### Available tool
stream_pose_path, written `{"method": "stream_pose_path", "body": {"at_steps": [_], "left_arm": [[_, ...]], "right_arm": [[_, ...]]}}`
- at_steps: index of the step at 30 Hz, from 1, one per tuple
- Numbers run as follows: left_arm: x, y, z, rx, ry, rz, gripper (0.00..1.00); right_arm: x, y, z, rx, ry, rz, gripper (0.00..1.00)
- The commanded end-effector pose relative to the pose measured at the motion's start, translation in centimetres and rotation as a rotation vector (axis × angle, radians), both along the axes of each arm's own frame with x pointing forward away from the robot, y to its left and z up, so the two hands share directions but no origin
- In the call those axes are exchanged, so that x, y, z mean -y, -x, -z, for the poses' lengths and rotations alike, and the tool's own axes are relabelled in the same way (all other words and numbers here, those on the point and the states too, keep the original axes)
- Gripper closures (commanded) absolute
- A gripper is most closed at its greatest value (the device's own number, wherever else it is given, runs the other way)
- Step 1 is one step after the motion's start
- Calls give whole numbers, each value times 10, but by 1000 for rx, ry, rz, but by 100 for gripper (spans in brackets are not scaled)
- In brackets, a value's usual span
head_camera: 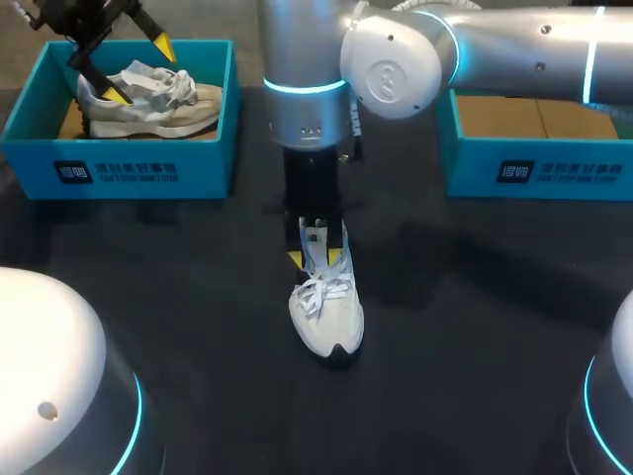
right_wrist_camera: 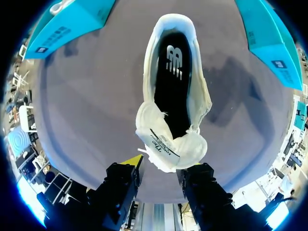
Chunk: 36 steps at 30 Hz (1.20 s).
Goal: Take the shoe out of the shoebox, open the shoe tongue, remove and reinsert the insole, then place the shoe into the shoebox
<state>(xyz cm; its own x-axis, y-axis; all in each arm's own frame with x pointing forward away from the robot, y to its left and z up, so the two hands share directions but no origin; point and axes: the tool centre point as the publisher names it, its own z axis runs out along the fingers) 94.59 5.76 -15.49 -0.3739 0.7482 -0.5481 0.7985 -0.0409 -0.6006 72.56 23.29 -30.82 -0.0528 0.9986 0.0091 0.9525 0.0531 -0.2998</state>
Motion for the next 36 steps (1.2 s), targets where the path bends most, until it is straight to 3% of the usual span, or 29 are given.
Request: {"method": "stream_pose_path", "body": {"at_steps": [1, 7, 14, 19, 30, 36], "left_arm": [[0, 0, -1, 2, -4, 1, 0], [0, 0, -1, 2, -4, 1, 0], [0, 0, -1, 2, -4, 1, 0], [0, 0, -1, 2, -4, 1, 0], [0, 0, -1, 2, -4, 1, 0], [0, 0, -1, 2, -4, 1, 0]], "right_arm": [[2, 0, 2, 2, -8, 0, 58], [0, -9, 3, 14, 0, -6, 58], [-2, -30, 20, -2, 52, -7, 58], [2, -35, 26, -19, 63, -3, 59], [7, -28, -4, 55, 48, -17, 56], [4, -44, 6, 49, 79, -20, 60]]}}
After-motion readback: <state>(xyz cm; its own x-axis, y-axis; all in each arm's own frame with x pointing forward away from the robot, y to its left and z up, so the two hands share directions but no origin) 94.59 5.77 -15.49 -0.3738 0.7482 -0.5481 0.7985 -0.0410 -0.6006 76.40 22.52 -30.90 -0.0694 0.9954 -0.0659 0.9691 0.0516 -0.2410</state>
